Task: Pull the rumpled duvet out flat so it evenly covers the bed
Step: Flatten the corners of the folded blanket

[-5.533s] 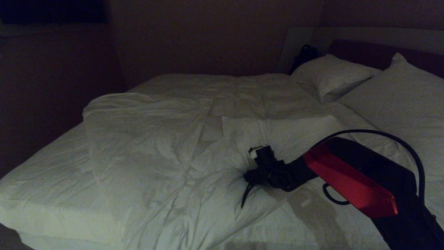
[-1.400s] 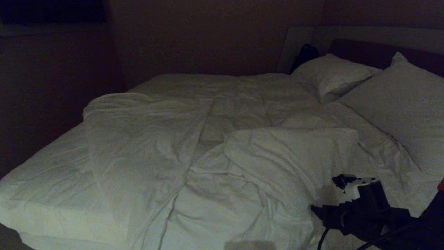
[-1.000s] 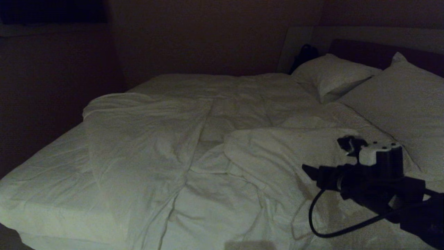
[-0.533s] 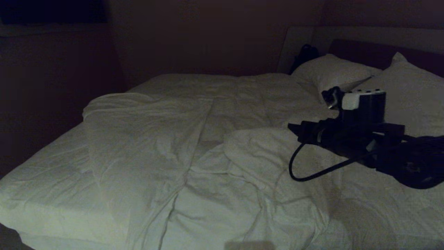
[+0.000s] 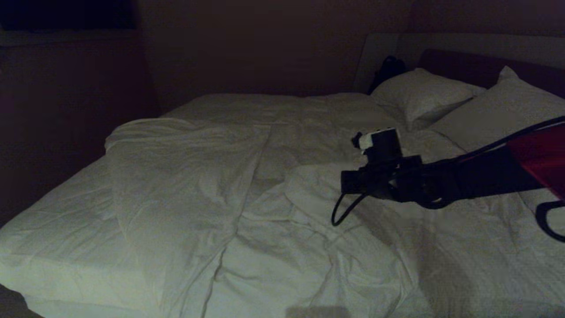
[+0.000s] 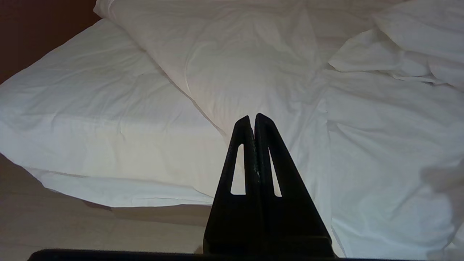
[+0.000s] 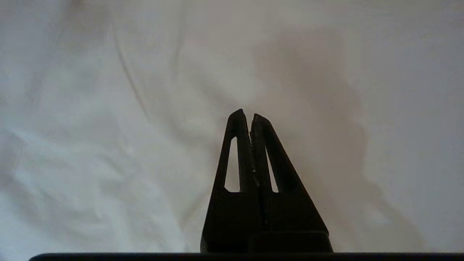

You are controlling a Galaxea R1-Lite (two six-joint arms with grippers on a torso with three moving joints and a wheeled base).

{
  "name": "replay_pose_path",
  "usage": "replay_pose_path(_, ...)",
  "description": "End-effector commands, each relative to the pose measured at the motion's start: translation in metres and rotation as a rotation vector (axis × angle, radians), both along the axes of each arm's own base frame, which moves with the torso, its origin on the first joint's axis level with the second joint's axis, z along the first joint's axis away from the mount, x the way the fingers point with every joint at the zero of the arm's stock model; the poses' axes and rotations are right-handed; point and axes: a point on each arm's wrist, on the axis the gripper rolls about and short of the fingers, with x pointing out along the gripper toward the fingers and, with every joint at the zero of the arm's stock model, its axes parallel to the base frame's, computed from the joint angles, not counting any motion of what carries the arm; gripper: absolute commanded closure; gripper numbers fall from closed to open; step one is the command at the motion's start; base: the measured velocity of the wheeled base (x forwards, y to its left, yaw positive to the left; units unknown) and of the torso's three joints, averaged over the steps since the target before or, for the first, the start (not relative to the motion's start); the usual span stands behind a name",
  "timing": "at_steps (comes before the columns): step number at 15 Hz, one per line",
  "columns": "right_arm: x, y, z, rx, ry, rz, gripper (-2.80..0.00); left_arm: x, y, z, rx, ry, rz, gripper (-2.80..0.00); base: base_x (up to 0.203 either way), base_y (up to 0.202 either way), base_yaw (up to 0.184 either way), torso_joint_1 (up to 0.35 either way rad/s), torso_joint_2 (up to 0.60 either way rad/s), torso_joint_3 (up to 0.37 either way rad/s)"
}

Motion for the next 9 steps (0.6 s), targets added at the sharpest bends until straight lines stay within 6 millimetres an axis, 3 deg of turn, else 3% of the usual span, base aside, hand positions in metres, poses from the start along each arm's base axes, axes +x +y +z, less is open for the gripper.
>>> replay_pose_path(1,0.009,0.019,-0.046,-0.204,0.125,-0.018,0.00,0.000,0.000,0.000,0.000,0.001,0.002,0.00,0.000,0.000,0.000,0.000,0.00,0.000)
replay_pose_path(9,0.023,0.065,-0.081,-0.311,0.100,0.028,0.00,0.000,0.000,0.000,0.000,0.000,0.000,0.00,0.000,0.000,0.000,0.000,0.00,0.000)
